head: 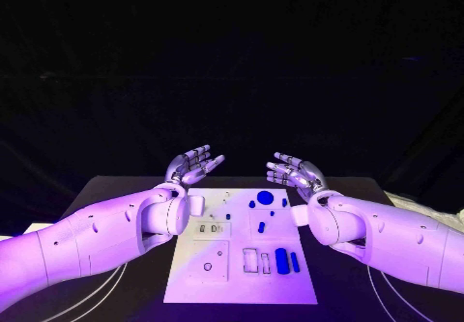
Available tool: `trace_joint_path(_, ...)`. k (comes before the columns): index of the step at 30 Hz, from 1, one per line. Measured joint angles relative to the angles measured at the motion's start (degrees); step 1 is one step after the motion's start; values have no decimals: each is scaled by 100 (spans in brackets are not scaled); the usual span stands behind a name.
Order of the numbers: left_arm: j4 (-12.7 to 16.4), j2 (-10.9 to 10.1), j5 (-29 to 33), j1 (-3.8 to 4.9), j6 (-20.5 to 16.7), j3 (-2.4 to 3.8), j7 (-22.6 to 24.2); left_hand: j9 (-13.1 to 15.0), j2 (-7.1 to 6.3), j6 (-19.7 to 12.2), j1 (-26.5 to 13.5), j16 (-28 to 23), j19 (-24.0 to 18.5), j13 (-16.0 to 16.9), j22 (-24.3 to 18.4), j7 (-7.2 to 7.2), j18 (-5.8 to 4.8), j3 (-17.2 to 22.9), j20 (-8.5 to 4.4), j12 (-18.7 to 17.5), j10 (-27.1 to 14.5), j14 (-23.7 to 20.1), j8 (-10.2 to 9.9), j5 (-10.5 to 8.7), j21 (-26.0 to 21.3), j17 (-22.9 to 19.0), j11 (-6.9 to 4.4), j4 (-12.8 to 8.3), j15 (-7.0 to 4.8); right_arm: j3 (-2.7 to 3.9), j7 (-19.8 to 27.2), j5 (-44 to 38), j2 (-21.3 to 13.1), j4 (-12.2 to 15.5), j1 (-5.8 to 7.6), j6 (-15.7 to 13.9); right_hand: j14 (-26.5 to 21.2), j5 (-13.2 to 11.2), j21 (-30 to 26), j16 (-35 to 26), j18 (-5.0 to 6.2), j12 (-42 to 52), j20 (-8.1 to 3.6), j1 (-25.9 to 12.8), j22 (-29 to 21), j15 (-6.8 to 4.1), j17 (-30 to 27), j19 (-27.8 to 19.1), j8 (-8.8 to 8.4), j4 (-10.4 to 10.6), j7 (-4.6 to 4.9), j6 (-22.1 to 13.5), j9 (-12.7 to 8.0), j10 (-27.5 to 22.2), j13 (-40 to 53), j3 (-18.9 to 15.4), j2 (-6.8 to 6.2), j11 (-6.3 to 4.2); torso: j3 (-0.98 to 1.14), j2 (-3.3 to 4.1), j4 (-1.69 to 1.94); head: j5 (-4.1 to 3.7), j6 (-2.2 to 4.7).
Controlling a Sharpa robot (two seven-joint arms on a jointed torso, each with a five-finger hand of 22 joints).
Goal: Assemble the parts on the task board
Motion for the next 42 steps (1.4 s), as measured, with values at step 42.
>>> trace_joint_path(42,1650,-1198,328,19,1043,27,-161,133,710,2708,-4,1776,4003,154,702,232,263,151,-619,677,3334,3641,412,0,1469,1247,-471,-638,-757,87,-1995,-6395,-100,-464,629,934,3962,44,3118,3065,176,80,-1151,335,1549,-1189,1222,3317,154,-349,64,3085,121,2786,76,898,-588,-774,-92,632,238,-175,108)
